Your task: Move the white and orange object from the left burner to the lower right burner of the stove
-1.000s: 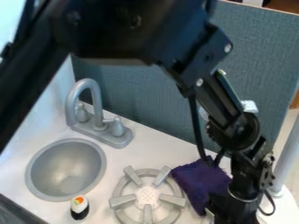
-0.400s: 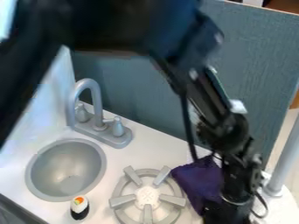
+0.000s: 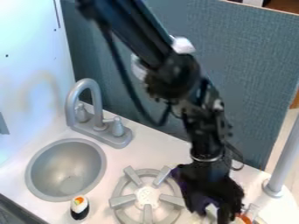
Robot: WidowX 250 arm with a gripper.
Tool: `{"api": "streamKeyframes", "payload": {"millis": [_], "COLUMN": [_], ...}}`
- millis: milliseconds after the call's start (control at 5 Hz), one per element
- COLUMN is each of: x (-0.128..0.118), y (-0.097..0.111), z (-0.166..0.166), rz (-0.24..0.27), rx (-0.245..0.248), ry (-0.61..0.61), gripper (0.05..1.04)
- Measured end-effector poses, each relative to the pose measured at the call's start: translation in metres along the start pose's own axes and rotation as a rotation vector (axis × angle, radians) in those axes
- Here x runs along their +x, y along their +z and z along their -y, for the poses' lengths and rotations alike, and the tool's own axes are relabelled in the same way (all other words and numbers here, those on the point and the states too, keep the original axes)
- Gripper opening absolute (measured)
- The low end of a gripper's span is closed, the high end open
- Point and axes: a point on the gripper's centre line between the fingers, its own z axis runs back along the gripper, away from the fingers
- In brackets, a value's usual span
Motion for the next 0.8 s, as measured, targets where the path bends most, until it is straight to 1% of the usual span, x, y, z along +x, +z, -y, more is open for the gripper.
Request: {"api": "streamKeyframes", "payload": {"millis": [200,400,600,800], "x": [-0.021,-0.061,-0.100,-0.112], "y": [0.025,0.025,0.019,0.020], "z": [-0.026,-0.063,-0.104,-0.148], "rz": [0.015,-0.037,-0.071,-0.063], "rx": [0.098,0.237,0.381,0.441], "ry": [0.024,-0.014,0.022,0.084], "gripper": [1.001,1.001,1.001,1.001]}}
